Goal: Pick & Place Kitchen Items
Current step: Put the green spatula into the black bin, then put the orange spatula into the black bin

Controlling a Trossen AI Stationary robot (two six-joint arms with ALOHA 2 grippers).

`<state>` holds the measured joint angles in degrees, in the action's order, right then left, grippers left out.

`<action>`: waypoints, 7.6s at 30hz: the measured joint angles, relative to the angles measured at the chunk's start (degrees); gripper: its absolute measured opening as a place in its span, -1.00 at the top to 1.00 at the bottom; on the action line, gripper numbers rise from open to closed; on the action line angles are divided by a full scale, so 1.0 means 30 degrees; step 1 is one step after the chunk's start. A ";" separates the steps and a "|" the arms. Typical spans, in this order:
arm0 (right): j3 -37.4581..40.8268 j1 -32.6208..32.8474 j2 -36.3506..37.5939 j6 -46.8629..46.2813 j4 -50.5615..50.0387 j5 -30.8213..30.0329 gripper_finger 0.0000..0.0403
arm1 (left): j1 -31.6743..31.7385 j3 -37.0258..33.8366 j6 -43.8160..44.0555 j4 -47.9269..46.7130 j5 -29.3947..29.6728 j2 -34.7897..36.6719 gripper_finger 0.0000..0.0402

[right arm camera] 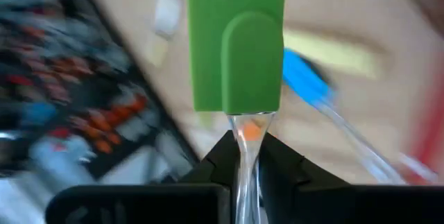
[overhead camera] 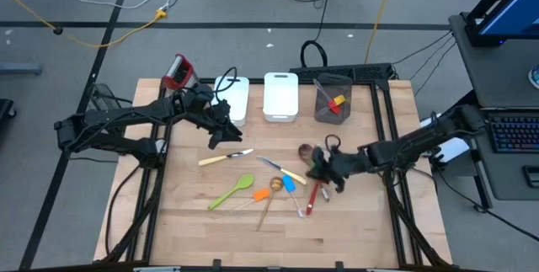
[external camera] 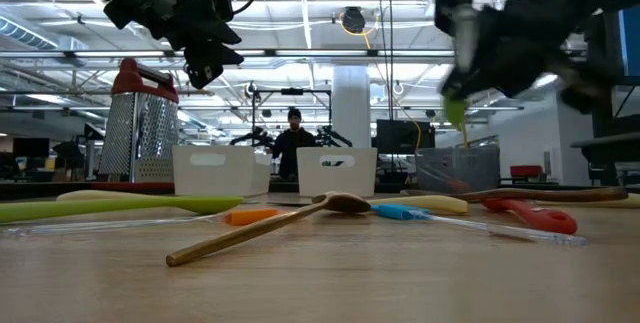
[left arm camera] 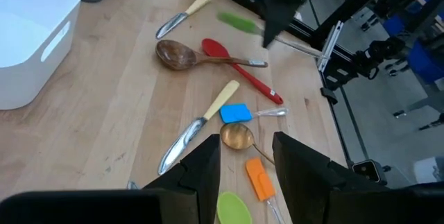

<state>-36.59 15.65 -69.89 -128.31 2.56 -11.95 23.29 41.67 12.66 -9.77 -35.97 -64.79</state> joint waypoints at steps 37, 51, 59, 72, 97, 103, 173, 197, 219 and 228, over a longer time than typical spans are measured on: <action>-0.0019 -2.5111 0.1544 0.9028 -0.1309 1.9472 0.86 | -0.0073 0.0000 0.1966 0.1426 0.0204 0.0000 0.32; -0.0019 -2.5888 -0.1248 1.0659 -0.1069 2.0539 0.86 | -0.0073 0.0000 0.2107 0.1410 0.0204 0.0000 0.32; -0.0019 -2.5984 -0.1290 1.0726 -0.1067 2.0419 0.79 | -0.0073 0.0000 0.2099 0.1388 0.0590 0.0000 0.32; -0.0019 -2.6350 -0.1290 1.1403 -0.1235 1.8989 0.56 | -0.0073 0.0000 0.2067 0.1337 0.0641 0.0000 0.32; -0.0012 -2.0245 0.3091 1.6969 -0.1725 1.8901 0.96 | -0.0078 0.0000 0.1895 0.1271 0.0634 0.0000 0.32; -0.0019 -1.6802 0.4273 1.9777 -0.1649 1.5994 0.99 | -0.0073 0.0000 0.1685 0.1264 0.0630 0.0000 0.32; -0.8791 0.0200 -0.6076 3.5107 -0.8566 0.2257 1.00 | -0.2267 0.0015 -0.1529 -0.1797 0.1719 0.2596 0.32; 0.0718 0.0316 0.3661 3.5847 -0.2367 -0.0568 1.00 | -1.1565 0.6121 0.3348 -0.5179 0.9960 -0.6870 0.32; 0.3726 0.2197 0.8013 3.8017 -0.2367 0.0571 1.00 | -1.3881 1.0047 1.2793 -0.6626 1.0426 -1.3508 0.32; 0.3995 0.2197 0.8050 3.8010 -0.2315 0.0559 1.00 | -1.3702 1.0047 1.2258 -0.5706 0.9959 -1.3497 0.32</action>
<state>-24.60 22.24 -45.74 -14.28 -4.39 -10.28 -17.82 71.81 49.44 -26.89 -6.09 -105.29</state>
